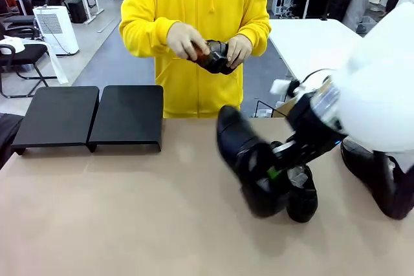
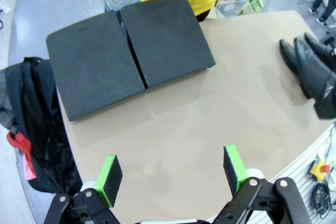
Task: Organize the shoes by placing them on the stand.
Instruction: Pick up one Shoe and place it in the middle of the table.
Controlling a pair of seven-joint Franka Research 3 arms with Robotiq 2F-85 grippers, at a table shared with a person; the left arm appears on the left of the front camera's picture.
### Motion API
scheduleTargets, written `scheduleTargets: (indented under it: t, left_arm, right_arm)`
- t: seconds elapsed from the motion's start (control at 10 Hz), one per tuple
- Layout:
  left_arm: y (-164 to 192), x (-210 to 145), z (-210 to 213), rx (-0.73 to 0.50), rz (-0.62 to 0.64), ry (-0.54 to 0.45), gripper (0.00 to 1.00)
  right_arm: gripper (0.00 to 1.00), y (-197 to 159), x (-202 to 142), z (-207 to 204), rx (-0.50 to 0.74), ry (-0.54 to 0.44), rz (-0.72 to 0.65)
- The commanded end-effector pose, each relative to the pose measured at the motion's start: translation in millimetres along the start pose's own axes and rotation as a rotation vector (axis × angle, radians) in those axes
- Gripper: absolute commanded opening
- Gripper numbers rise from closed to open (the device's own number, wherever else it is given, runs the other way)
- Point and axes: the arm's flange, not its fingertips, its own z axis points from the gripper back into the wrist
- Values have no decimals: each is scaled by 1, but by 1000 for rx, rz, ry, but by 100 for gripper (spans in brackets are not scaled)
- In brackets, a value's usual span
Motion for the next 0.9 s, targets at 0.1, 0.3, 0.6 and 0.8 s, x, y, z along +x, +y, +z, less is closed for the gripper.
scheduleTargets:
  t: [0.1,0.3,0.6,0.8]
  left_arm:
    - [0,-1,0,-14,-10,-4,100]
    - [0,-1,0,-14,-10,-4,100]
    - [0,-1,0,-14,-10,-4,100]
    - [0,-1,0,-14,-10,-4,100]
  right_arm:
    - [0,2,52,-71,222,47,-174]
    - [0,4,68,-105,225,10,-272]
    - [0,0,69,-137,141,5,-294]
    - [2,0,69,-150,95,63,-277]
